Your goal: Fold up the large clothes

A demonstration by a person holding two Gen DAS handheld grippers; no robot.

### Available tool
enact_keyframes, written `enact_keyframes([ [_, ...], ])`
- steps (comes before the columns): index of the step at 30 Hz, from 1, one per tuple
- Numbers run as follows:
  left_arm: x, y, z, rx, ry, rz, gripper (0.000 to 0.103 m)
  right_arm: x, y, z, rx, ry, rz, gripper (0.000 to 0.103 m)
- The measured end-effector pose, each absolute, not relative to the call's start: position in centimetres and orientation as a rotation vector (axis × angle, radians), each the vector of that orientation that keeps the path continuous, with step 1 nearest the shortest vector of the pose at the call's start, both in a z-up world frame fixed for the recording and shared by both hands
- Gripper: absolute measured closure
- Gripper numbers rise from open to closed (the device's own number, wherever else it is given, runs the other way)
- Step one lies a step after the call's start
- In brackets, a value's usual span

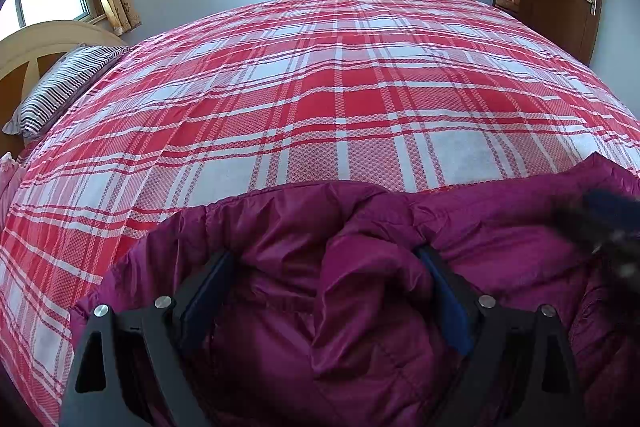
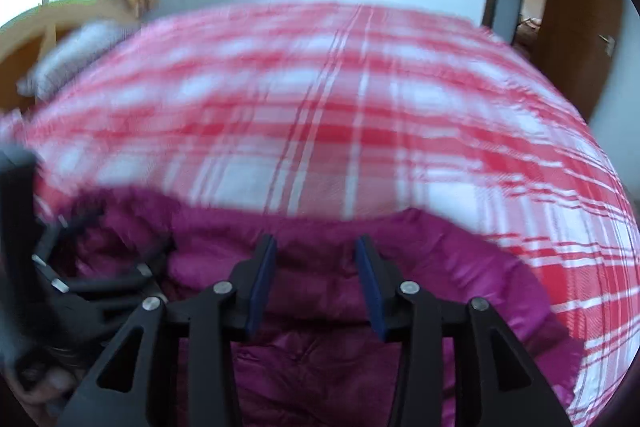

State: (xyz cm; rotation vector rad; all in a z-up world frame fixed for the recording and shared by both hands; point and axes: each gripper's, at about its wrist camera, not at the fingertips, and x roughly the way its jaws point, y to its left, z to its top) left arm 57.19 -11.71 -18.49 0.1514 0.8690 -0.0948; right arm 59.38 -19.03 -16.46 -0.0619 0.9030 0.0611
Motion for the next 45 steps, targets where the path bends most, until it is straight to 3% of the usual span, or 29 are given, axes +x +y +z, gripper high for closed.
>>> enact_keyframes([
  [28, 57.5, -11.8, -18.7, 0.156, 0.877, -0.089, 0.01, 59.1, -20.1, -18.9, 0.003, 0.905, 0.092, 0.058],
  [33, 57.8, -12.5, -18.5, 0.216, 0.883, -0.051, 0.006, 59.4, -19.6, -18.7, -0.036, 0.92, 0.086, 0.058],
  [36, 57.4, -11.9, -15.9, 0.231, 0.872, -0.056, 0.006, 57.9, -20.0, -16.6, -0.09, 0.923, 0.081, 0.052],
  [40, 52.2, -8.0, -9.0, 0.088, 0.739, -0.155, 0.006, 51.5, -25.0, -12.3, 0.055, 0.828, 0.074, 0.028],
  [45, 38.8, -1.4, -7.6, 0.121, 0.716, -0.245, 0.006, 38.5, -31.0, -11.0, 0.16, 0.875, 0.068, 0.027],
])
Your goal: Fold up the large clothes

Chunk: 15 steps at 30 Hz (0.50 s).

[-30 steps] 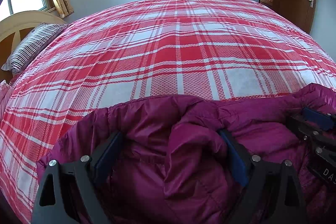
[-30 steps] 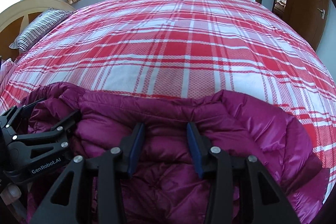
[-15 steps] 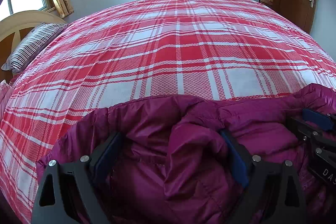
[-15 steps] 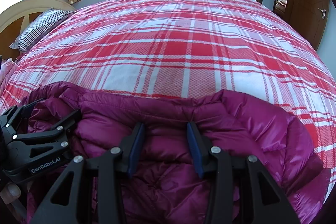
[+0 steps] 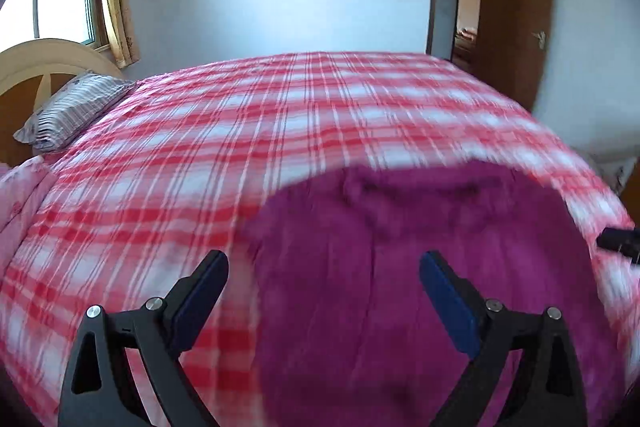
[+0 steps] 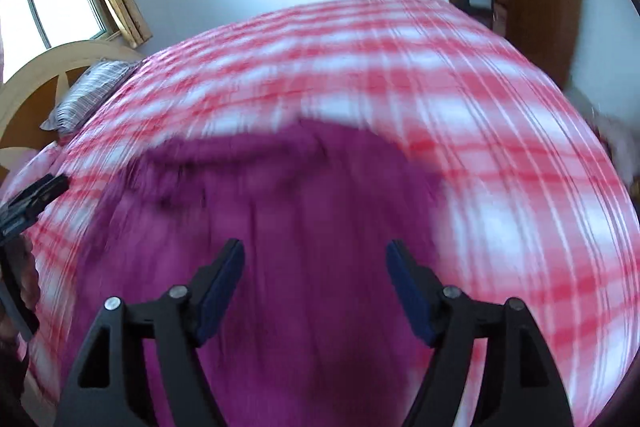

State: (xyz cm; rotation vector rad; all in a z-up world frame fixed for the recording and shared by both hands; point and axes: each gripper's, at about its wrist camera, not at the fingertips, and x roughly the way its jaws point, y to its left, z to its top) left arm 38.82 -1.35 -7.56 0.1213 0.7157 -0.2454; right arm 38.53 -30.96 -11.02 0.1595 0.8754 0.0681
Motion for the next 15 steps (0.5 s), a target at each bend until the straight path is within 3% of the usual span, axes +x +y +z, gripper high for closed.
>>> enact_keyframes([
  [7, 23.1, 5.0, -13.3, 0.072, 0.834, -0.261, 0.006, 22.5, -33.9, -14.3, 0.215, 0.945, 0.026, 0.027],
  [12, 18.1, 5.0, -18.2, 0.071, 0.913, -0.247, 0.006, 15.3, -33.9, -16.9, 0.225, 0.968, -0.037, 0.034],
  [15, 15.8, 4.9, -18.5, 0.067, 0.878, -0.248, 0.006, 12.3, -33.5, -18.9, 0.282, 0.982, -0.038, 0.04],
])
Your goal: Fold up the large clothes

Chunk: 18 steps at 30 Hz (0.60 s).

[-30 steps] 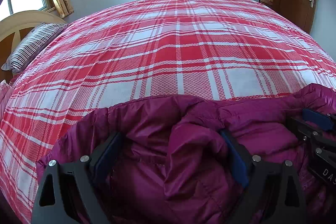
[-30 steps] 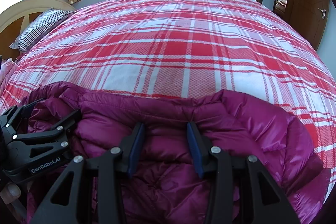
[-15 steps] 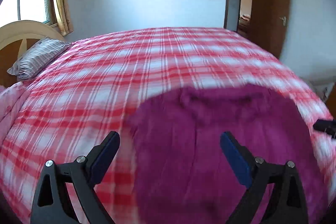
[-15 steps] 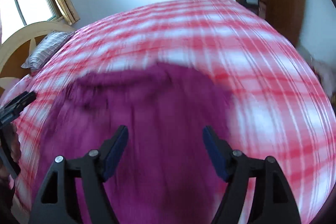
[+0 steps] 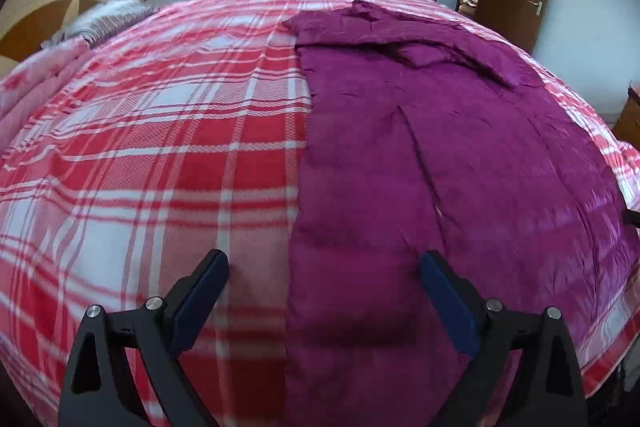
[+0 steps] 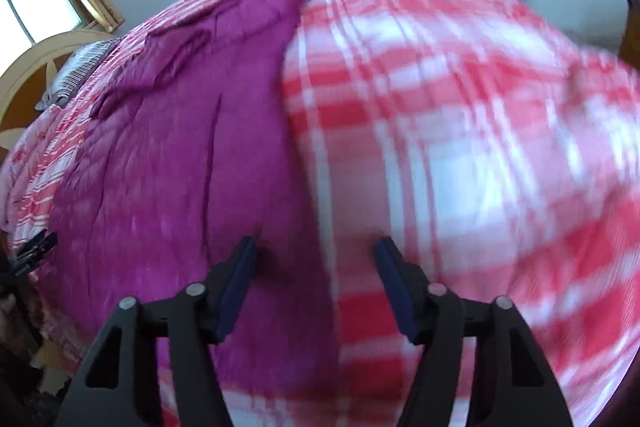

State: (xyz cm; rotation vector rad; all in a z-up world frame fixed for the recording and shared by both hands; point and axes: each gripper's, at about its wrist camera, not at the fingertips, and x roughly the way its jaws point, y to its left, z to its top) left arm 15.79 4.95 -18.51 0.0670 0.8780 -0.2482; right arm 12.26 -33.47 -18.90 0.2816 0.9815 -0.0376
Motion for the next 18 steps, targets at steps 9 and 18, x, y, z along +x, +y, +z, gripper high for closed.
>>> enact_keyframes([
  [9, 14.2, 3.8, -17.1, 0.052, 0.882, -0.353, 0.094, 11.5, -32.5, -19.5, 0.321, 0.941, 0.043, 0.09],
  [18, 7.6, 6.9, -5.9, -0.125, 0.714, -0.519, 0.097, 5.4, -31.8, -12.4, 0.391, 0.796, 0.225, 0.095],
])
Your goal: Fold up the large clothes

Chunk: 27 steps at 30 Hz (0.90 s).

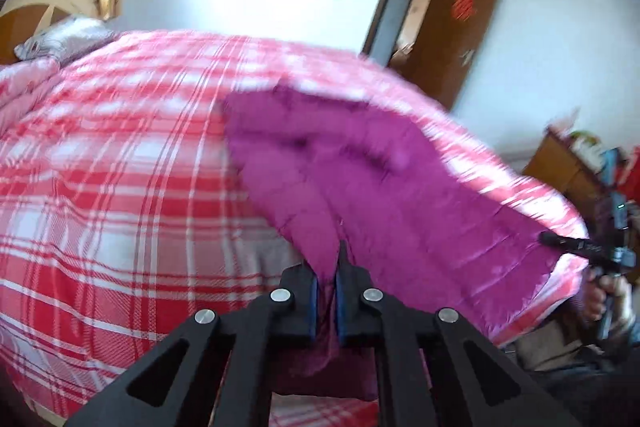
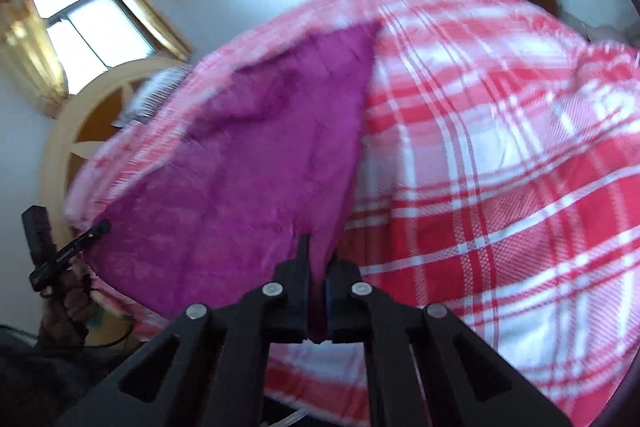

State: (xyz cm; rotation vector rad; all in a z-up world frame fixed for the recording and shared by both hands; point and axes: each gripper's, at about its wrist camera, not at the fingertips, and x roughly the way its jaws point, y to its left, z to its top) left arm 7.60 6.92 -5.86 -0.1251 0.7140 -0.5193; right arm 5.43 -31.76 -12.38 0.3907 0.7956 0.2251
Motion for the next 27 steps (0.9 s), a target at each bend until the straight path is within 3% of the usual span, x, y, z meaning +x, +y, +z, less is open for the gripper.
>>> enact_keyframes([
  [7, 6.7, 8.1, -0.7, -0.086, 0.678, -0.559, 0.097, 1.7, -32.9, -4.0, 0.395, 0.581, 0.264, 0.095],
  [15, 19.0, 6.9, -1.7, -0.062, 0.758, -0.512, 0.096, 9.3, -32.1, -0.8, 0.417, 0.495, 0.262, 0.095],
  [20, 28.6, 4.2, -3.6, 0.02, 0.775, -0.39, 0.093, 17.8, -32.0, -0.5, 0.425, 0.528, 0.169, 0.096],
  [27, 38.0, 3.6, -6.7, -0.021, 0.887, -0.324, 0.086, 29.2, -35.8, -6.8, 0.54, 0.682, 0.072, 0.096],
])
